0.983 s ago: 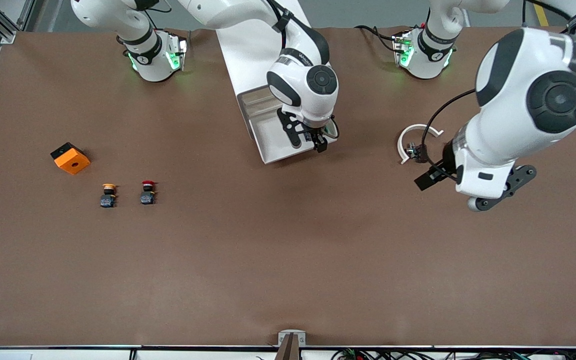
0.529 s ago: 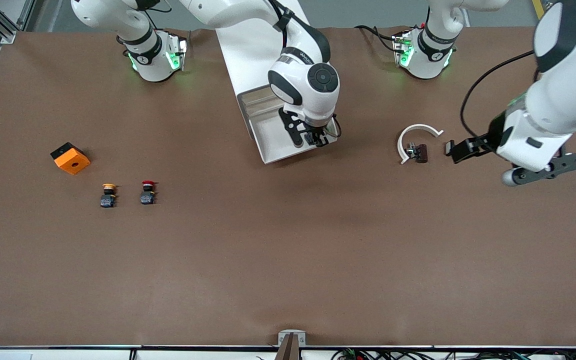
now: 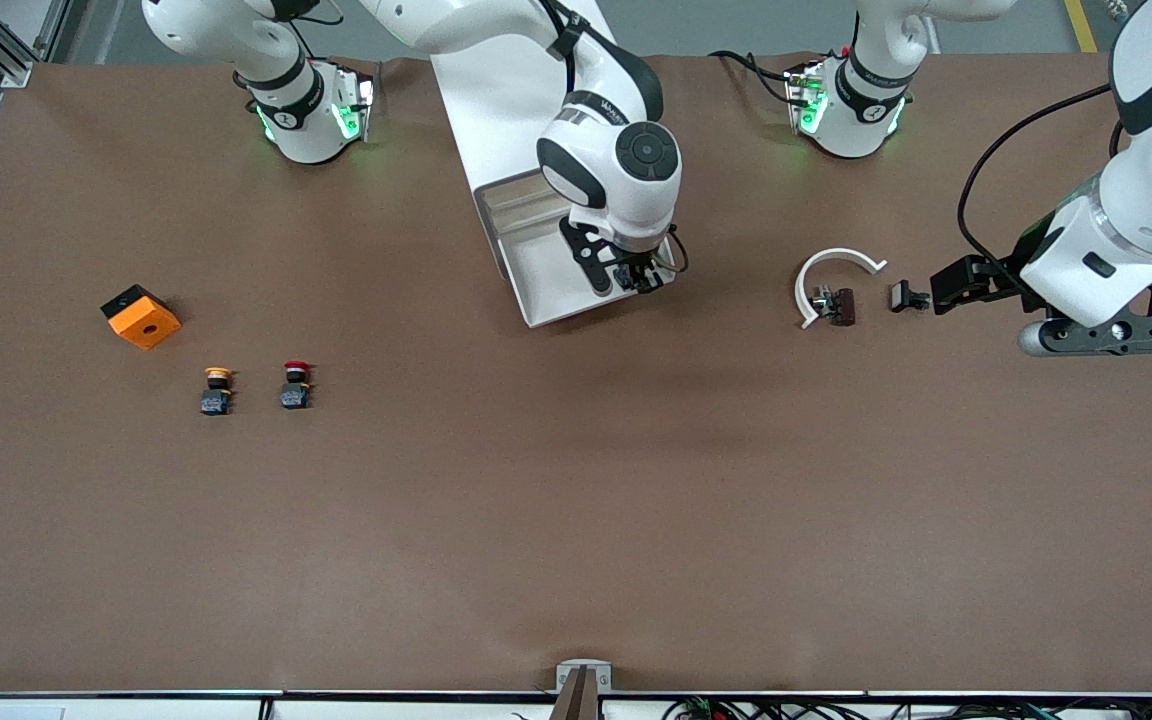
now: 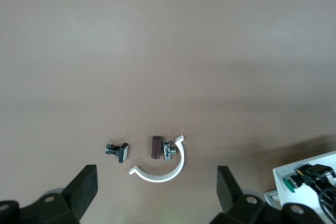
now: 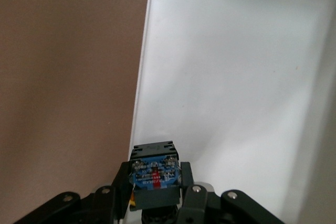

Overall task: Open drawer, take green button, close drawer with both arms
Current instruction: 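Grasp and lift the green button with the right gripper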

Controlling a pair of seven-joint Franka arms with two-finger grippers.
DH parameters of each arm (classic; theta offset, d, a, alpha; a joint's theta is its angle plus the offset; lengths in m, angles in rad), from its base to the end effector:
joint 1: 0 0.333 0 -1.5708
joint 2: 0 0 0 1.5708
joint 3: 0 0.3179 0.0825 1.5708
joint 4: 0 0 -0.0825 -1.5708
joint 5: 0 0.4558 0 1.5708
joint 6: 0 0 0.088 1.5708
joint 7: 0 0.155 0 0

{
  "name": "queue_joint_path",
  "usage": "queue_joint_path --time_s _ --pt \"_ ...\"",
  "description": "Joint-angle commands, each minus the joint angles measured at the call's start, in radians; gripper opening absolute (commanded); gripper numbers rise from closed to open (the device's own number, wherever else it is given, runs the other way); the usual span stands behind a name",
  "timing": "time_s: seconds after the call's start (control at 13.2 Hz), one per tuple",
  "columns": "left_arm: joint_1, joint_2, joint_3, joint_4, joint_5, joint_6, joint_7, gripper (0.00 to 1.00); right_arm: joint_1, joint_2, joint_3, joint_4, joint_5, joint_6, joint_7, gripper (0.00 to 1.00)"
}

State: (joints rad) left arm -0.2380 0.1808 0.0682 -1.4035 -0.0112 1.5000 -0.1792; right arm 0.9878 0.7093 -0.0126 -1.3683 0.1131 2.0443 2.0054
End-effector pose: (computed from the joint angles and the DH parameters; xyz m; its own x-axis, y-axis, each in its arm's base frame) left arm 0.6592 -0.1182 0.5456 0.9966 0.0091 -0.0823 0.0078 -0.9998 -0.0160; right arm 0.4336 0.6620 0.2140 0.4677 -0.8813 -0.0672 -0.8789 -0.4717 0.0702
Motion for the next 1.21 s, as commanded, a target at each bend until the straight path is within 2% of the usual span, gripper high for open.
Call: queue_joint_path --time_s 0.0,0.15,0.3,0.45,0.68,0.83,1.13 --pt "-0.014 -0.001 0.001 -0.015 0.036 0.028 0.011 1.00 -0.020 0.001 -0.001 0.049 0.048 -0.039 -0.103 0.00" --pt "-0.018 0.022 -0.002 -0.015 0.033 0.035 0.001 1.00 -0.050 -0.002 -0.001 0.106 0.065 -0.126 -0.195 0.00" --pt "-0.024 0.048 -0.005 -0.017 0.028 0.064 0.001 1.00 -0.101 -0.022 0.002 0.138 0.069 -0.226 -0.404 0.00" --pt "-0.049 0.075 -0.007 -0.020 0.023 0.104 0.001 1.00 -0.155 -0.091 -0.004 0.138 0.071 -0.306 -0.634 0.00" --pt "-0.101 0.124 -0.005 -0.026 0.028 0.158 -0.008 1.00 -0.231 -0.145 -0.010 0.129 0.065 -0.328 -0.941 0.00" --pt "-0.136 0.132 -0.005 -0.070 0.033 0.236 -0.008 1.00 -0.288 -0.154 -0.012 0.127 0.060 -0.361 -1.066 0.00" --pt "-0.226 0.210 -0.008 -0.121 0.022 0.321 -0.077 1.00 -0.392 -0.234 -0.015 0.022 0.053 -0.352 -1.279 0.00"
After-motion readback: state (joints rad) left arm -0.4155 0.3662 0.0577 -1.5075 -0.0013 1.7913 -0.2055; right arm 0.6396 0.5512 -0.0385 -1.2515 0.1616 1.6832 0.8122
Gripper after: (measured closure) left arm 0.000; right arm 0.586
